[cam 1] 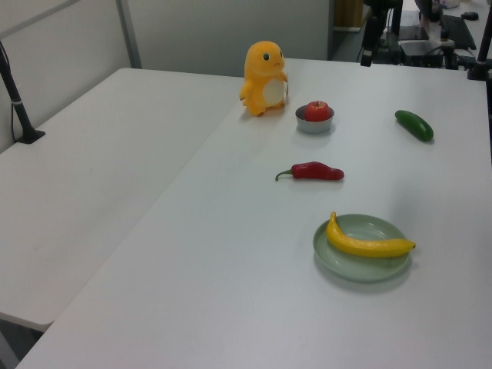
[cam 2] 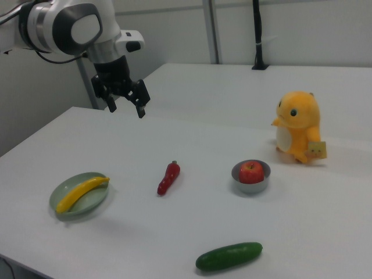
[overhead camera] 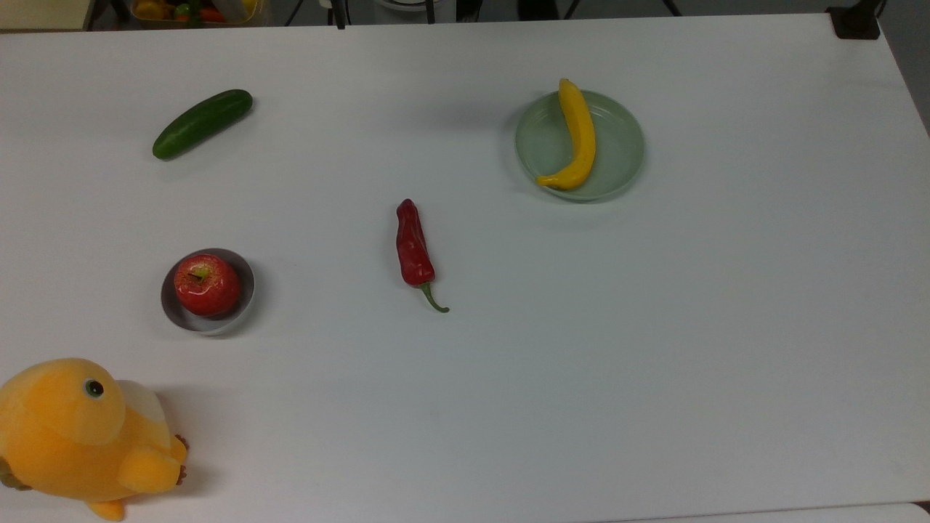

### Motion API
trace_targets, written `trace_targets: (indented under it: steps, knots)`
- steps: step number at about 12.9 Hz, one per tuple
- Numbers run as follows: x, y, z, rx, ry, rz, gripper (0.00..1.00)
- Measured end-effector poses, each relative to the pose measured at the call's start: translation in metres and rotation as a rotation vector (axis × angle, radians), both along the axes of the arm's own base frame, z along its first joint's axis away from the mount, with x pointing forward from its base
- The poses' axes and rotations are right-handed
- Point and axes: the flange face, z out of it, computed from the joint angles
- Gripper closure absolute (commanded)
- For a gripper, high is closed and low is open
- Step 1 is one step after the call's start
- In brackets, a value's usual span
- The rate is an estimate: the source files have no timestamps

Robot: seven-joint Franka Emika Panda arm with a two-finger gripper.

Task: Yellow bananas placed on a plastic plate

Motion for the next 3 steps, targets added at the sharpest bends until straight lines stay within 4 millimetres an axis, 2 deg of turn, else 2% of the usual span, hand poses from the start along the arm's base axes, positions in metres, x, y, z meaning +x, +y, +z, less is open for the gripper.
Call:
trace_targets:
  steps: [3]
  knots:
    - [0.0024,-0.0063,0.0011,0.038,-0.003,0.006,0.00]
